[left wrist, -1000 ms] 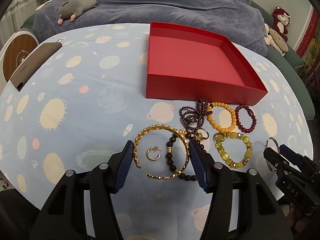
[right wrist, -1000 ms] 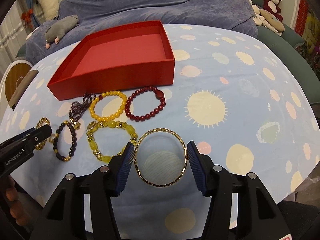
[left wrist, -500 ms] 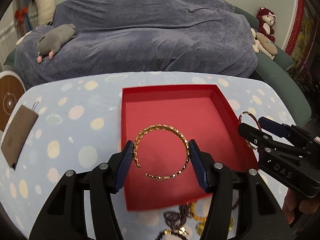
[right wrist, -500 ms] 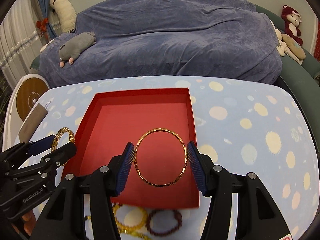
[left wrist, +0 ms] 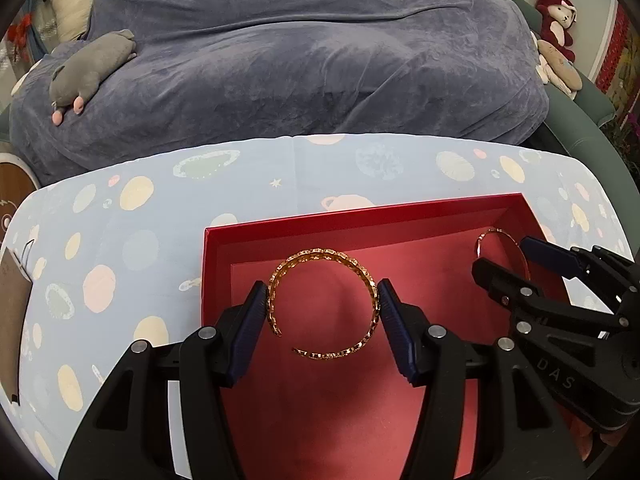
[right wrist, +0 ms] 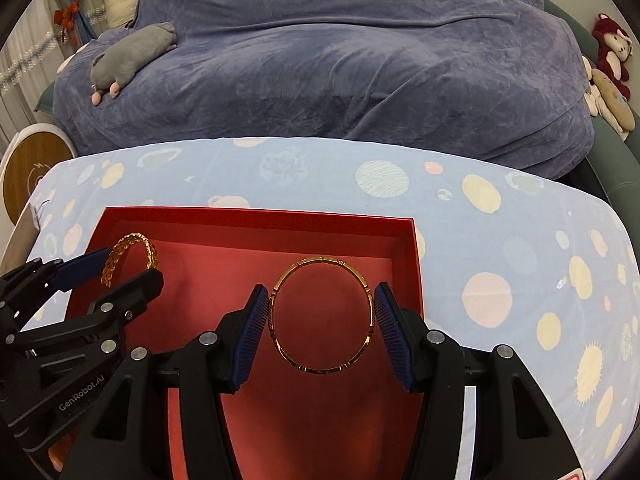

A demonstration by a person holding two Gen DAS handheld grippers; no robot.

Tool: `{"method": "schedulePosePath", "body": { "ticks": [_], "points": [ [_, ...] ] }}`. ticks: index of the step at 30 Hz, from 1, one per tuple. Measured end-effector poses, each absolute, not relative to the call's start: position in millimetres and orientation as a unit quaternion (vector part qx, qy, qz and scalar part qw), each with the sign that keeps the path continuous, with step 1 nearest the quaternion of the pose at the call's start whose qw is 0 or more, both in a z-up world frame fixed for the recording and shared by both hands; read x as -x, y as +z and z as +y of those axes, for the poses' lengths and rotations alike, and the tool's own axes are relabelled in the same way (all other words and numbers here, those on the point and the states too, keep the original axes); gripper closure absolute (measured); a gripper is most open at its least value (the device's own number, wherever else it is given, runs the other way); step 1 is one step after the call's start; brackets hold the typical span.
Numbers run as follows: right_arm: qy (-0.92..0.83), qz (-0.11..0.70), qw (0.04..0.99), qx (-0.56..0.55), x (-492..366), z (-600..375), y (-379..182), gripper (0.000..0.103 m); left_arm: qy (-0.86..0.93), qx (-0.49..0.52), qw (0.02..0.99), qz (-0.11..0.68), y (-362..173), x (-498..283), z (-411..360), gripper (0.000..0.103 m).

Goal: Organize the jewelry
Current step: 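Lower both bangles into the red box and open both tools, then grasp the black-and-gold bead bracelet with the left tool while the right tool grasps the dark red bead bracelet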

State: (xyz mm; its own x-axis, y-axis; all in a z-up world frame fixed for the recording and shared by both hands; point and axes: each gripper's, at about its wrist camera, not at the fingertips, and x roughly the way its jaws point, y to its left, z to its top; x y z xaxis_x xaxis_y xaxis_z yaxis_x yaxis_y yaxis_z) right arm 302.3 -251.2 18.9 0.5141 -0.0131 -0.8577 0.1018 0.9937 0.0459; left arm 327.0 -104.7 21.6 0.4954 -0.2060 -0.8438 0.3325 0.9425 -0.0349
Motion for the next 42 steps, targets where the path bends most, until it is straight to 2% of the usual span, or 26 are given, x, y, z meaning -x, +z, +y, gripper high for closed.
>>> {"method": "schedulePosePath", "body": {
  "ticks": [3, 8, 13, 17, 23, 28, 33, 42],
  "points": [
    [-0.037, 0.492, 0.868, -0.050, -301, -253, 15, 0.049, -0.151, -0.064, 0.864, 0.477, 18, -332, -104, 0.048],
    [-0.042, 0.486, 0.871, -0.060, -295, -253, 13, 0.048, -0.148, -0.072, 0.868, 0.468, 17, -329, -105, 0.036],
    [-0.049, 0.477, 0.876, -0.050, -286, -247, 13, 0.048, -0.147, -0.063, 0.869, 0.468, 19, -327, -102, 0.035],
    [-0.053, 0.460, 0.884, -0.055, -270, -248, 34, 0.048, -0.144, -0.066, 0.876, 0.456, 33, -314, -94, 0.035],
    [-0.060, 0.429, 0.900, -0.053, -214, -247, 79, 0.047, -0.148, -0.045, 0.884, 0.441, 68, -266, -65, 0.035],
    [-0.072, 0.425, 0.902, -0.040, -147, -238, 95, 0.043, -0.137, -0.030, 0.891, 0.433, 85, -209, -41, 0.035],
    [-0.077, 0.442, 0.893, -0.037, -80, -225, 86, 0.043, -0.140, -0.028, 0.885, 0.444, 82, -145, -22, 0.035],
    [-0.084, 0.487, 0.868, -0.035, -4, -202, 37, 0.043, -0.142, -0.048, 0.864, 0.480, 29, -71, -15, 0.036]
  ]
}}
